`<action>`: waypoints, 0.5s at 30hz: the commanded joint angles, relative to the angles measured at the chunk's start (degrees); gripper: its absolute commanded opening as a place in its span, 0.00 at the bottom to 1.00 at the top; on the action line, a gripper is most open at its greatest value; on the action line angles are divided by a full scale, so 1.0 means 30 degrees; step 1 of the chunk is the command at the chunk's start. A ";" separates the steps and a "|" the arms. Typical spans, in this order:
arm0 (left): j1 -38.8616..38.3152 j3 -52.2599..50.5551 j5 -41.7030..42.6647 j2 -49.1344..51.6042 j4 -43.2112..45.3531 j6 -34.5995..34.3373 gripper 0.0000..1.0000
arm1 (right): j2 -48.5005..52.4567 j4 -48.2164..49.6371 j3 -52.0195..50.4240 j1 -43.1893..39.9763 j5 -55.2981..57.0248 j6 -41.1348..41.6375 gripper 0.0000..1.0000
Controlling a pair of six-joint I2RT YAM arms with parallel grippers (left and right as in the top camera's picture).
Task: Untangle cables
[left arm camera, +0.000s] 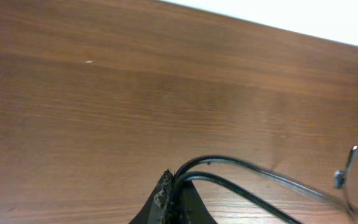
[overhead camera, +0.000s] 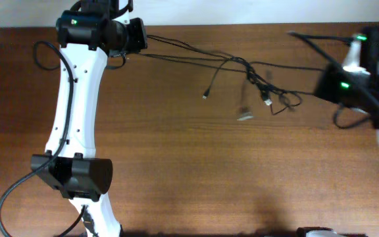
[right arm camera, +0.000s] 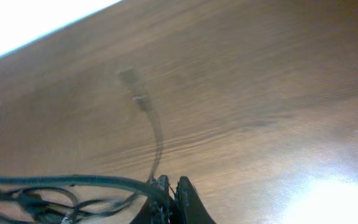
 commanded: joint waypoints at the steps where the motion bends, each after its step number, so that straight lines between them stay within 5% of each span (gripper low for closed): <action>1: 0.1705 0.0124 -0.6739 0.0933 0.0022 0.0889 0.12 | -0.1996 -0.0750 0.0073 -0.3453 0.3162 -0.0357 0.04; 4: 0.2025 0.0124 -0.8808 0.1275 0.0029 0.0889 0.25 | -0.2324 -0.1472 0.0073 -0.5034 0.3111 -0.0736 0.04; 11: 0.3395 0.0124 -0.9355 0.1311 0.0073 0.1814 0.16 | -0.2302 -0.1690 0.0073 -0.6331 0.1304 -0.1894 0.04; 15: 0.3512 0.0124 -0.7832 0.1311 0.0510 0.4772 0.15 | -0.2142 -0.1800 0.0073 -0.6462 0.0182 -0.3366 0.04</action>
